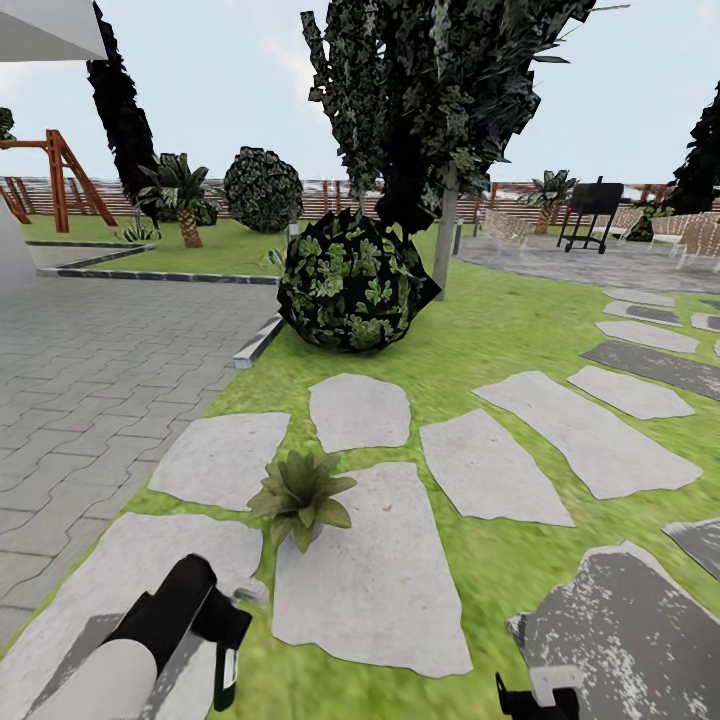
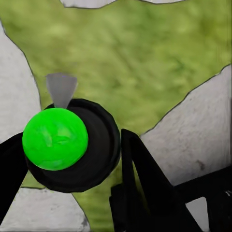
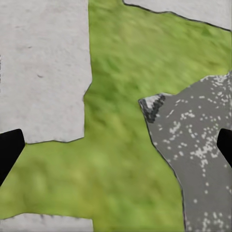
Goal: Pick up the pesticide atomizer in the garden and spray insectifuge to fully cover both potted plants in the garden.
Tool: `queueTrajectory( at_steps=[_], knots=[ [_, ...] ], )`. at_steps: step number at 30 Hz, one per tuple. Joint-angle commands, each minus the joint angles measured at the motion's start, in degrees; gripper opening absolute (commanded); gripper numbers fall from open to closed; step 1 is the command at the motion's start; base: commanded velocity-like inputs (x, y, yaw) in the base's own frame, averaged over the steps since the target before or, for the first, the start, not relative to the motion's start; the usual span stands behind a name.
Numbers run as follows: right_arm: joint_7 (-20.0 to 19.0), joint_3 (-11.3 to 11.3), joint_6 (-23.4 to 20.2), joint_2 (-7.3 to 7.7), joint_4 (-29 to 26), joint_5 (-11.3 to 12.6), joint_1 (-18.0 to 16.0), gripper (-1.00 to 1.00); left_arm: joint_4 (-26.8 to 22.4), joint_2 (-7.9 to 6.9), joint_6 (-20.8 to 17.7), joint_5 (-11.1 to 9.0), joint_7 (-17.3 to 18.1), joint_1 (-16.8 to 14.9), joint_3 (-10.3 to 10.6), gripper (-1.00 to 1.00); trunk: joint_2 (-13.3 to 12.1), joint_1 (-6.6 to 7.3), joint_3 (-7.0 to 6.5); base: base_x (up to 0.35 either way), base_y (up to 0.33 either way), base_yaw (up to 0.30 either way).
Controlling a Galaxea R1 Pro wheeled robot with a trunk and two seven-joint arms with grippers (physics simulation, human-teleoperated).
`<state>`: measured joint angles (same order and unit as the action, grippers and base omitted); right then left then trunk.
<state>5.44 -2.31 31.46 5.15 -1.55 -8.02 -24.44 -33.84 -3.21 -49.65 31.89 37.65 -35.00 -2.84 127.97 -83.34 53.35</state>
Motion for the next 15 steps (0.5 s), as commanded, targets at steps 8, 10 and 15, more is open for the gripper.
queueTrajectory(
  at_steps=[8, 10, 15],
  knots=[
    [0.17, -0.23, 0.18, 0.03, 0.06, -0.73, 0.4, 1.0, -1.09, 0.95, -2.17, 0.95, 2.67, -0.49, 0.31, -1.0, 0.02, 0.01, 0.05, 0.0, 0.0, 0.0],
    [0.18, -0.23, 0.18, 0.03, 0.06, -0.7, 0.43, 1.0, -2.38, 1.09, -2.19, 0.98, 2.68, -0.46, 0.34, -1.0, 0.02, 0.01, 0.05, 0.081, -0.003, 0.0],
    [0.18, -0.23, 0.18, 0.02, 0.06, -0.75, 0.44, 1.0, -3.21, 1.32, -2.31, 1.06, 2.69, -0.51, 0.37, -1.0, 0.02, 0.01, 0.05, 0.248, -0.119, 0.0]
  ],
)
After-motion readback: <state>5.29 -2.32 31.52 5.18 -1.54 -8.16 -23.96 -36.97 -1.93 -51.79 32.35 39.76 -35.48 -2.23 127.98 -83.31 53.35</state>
